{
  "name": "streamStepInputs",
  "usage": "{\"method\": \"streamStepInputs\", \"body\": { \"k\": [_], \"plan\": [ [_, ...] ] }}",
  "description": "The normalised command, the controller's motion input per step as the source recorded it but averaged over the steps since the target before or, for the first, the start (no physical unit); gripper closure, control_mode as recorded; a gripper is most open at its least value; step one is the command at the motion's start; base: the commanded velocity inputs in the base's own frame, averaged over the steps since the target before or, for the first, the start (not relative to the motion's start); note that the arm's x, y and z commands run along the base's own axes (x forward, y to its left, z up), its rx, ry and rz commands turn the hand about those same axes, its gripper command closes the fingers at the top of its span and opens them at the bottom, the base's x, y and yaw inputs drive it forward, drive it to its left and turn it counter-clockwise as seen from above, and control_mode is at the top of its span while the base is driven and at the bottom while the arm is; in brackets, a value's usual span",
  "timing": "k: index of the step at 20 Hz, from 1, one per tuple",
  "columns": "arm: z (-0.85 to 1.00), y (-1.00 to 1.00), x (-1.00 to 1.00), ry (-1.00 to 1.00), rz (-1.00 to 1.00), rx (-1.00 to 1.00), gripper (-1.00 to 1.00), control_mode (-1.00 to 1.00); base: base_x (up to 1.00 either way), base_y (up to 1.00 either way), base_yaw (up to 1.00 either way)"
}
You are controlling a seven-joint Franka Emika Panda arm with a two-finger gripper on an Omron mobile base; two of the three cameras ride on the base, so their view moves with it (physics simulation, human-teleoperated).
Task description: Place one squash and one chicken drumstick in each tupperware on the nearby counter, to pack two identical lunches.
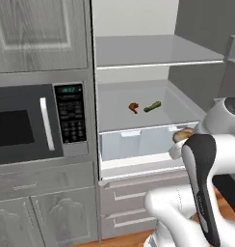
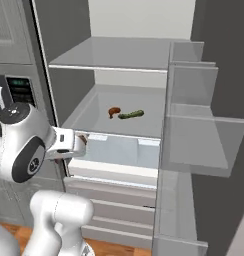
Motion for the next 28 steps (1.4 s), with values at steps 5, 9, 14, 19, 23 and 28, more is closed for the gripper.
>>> {"method": "streamStepInputs", "body": {
  "k": [5,9,14,19,23,28],
  "plan": [
    [0.00,0.00,0.00,0.00,0.00,0.00,1.00,1.00,-0.11,0.96,0.07],
    [0.00,0.00,0.00,0.00,0.00,0.00,1.00,1.00,0.00,1.00,0.03],
    [0.00,0.00,0.00,0.00,0.00,0.00,1.00,1.00,0.00,1.00,0.00],
    [0.00,0.00,0.00,0.00,0.00,0.00,1.00,1.00,0.00,1.00,0.00],
    [0.00,0.00,0.00,0.00,0.00,0.00,1.00,1.00,0.01,1.00,0.00],
    [0.00,0.00,0.00,0.00,0.00,0.00,1.00,1.00,0.08,1.00,0.00]
  ]
}}
